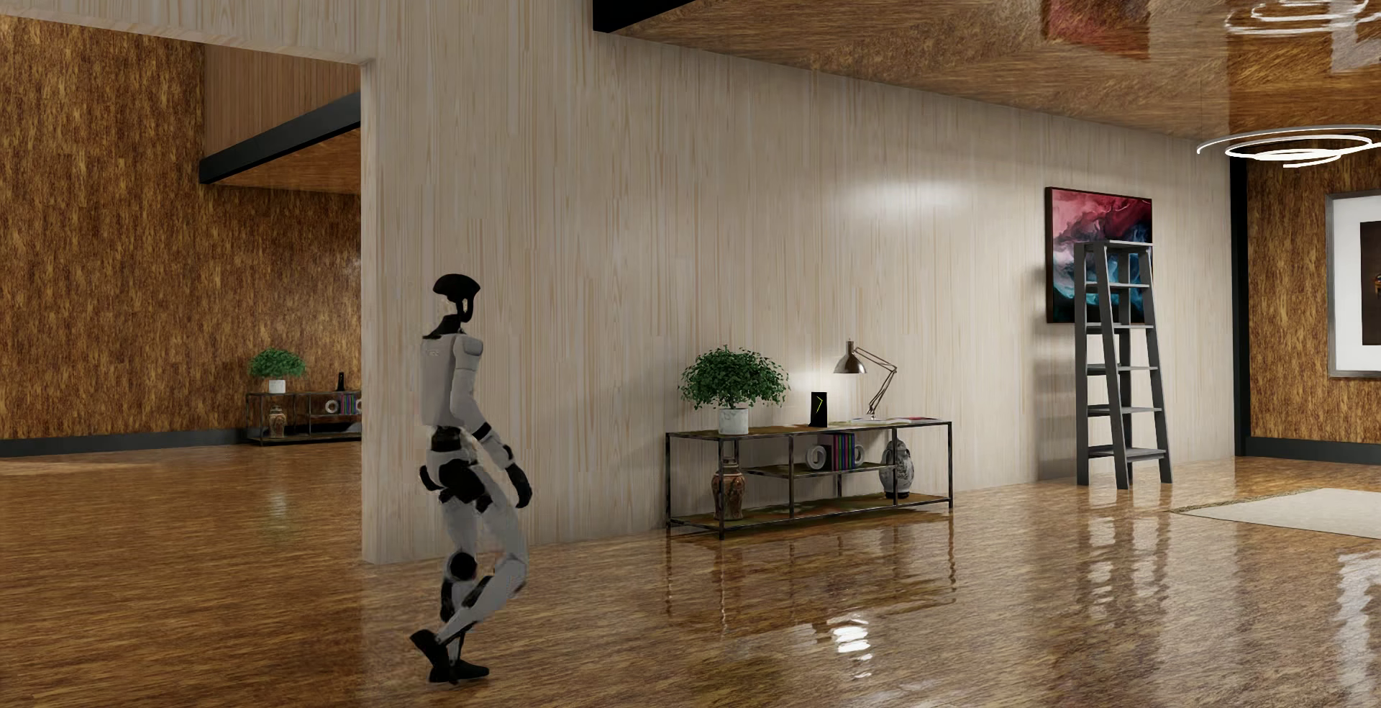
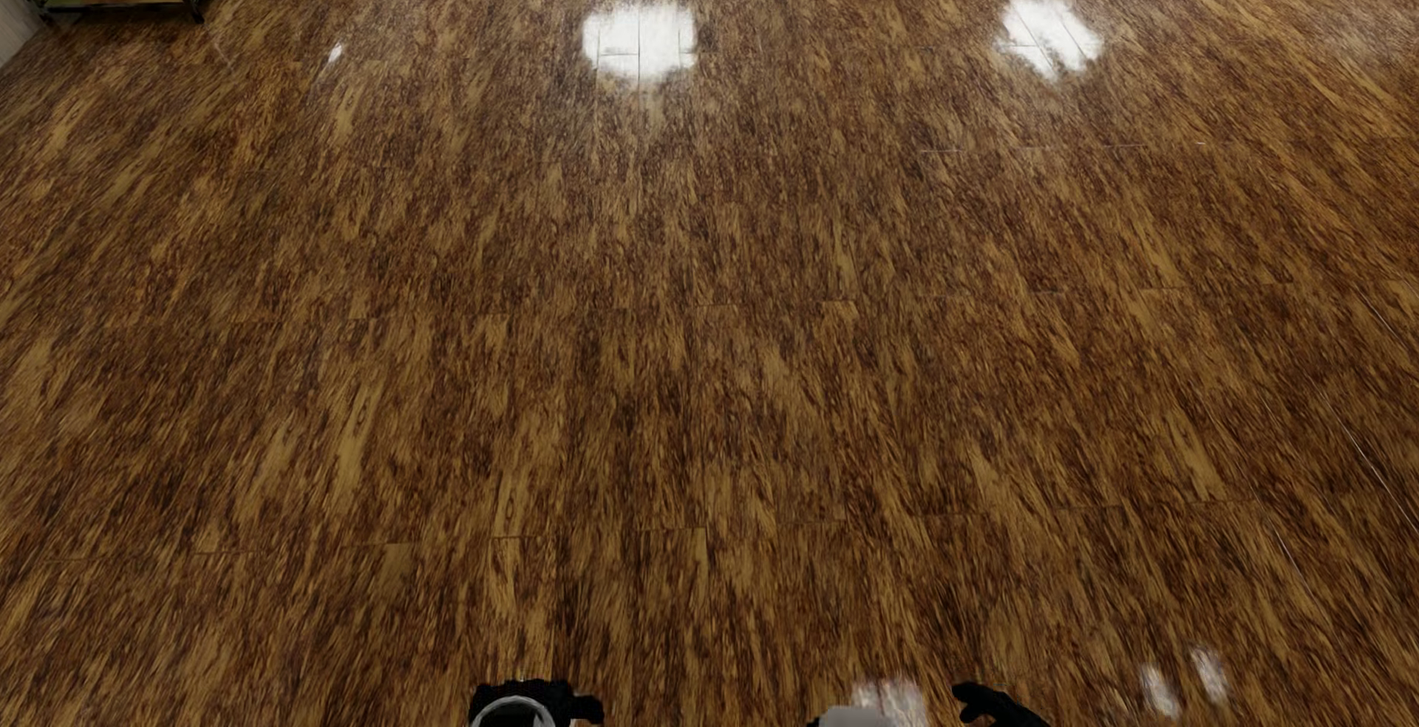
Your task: Go to the dark gray shelves
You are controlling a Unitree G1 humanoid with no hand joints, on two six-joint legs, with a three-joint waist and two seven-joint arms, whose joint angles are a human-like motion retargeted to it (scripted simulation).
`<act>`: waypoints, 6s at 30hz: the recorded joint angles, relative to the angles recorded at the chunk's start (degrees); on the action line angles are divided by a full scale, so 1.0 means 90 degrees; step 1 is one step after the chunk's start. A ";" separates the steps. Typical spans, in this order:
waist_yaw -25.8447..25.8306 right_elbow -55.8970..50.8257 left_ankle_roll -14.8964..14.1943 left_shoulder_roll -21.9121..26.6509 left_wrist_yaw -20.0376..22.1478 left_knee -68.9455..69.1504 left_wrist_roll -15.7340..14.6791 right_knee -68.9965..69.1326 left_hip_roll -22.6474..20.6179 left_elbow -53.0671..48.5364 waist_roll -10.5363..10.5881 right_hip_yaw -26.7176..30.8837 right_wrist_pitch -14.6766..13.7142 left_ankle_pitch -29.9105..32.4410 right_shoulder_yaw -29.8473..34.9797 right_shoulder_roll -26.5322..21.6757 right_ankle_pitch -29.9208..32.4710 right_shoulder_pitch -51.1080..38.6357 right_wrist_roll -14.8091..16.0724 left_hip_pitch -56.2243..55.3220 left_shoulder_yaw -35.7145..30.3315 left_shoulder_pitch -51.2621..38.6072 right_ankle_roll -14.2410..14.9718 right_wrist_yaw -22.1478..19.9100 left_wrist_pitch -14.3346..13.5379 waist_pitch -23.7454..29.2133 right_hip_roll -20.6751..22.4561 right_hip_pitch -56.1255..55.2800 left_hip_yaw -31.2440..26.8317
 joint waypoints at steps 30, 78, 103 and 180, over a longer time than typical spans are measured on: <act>0.0609 0.0370 -0.0571 0.0089 -0.0428 -0.1229 -0.1151 -0.6881 0.0723 -0.0321 0.0874 -0.1958 -0.0365 0.1197 -0.0060 -0.0322 -0.2536 -0.1666 -0.0124 -0.2702 0.1513 0.1857 0.0354 -0.0626 0.0342 -0.0185 0.1563 0.4496 -0.0059; 0.0520 0.0134 -0.0469 -0.0548 0.0496 0.1429 -0.2134 -0.1058 0.0692 -0.0567 0.0059 -0.1046 -0.0217 0.0510 0.0803 -0.0125 0.0125 -0.0664 -0.0364 -0.1926 0.2541 0.2008 -0.0122 -0.0615 0.0953 0.0098 -0.0277 0.2540 -0.0308; 0.0172 0.1240 -0.0679 0.0020 -0.0181 0.5639 -0.1511 -0.5690 0.2211 -0.0271 0.1034 -0.1149 -0.0397 0.0938 -0.0348 0.0923 -0.1659 -0.0496 -0.0547 -0.2051 0.0839 0.2250 -0.0456 -0.1028 0.0787 -0.0147 0.1636 0.1665 -0.0425; -0.0100 0.1464 -0.0837 0.0756 -0.0291 0.6104 -0.0986 -0.5126 0.1776 -0.0136 0.0966 -0.1435 0.0341 0.1135 -0.0621 0.0211 -0.1051 -0.0007 -0.0771 -0.0273 0.0393 0.1390 -0.0207 0.0056 0.0199 0.0034 0.0946 0.0725 -0.0142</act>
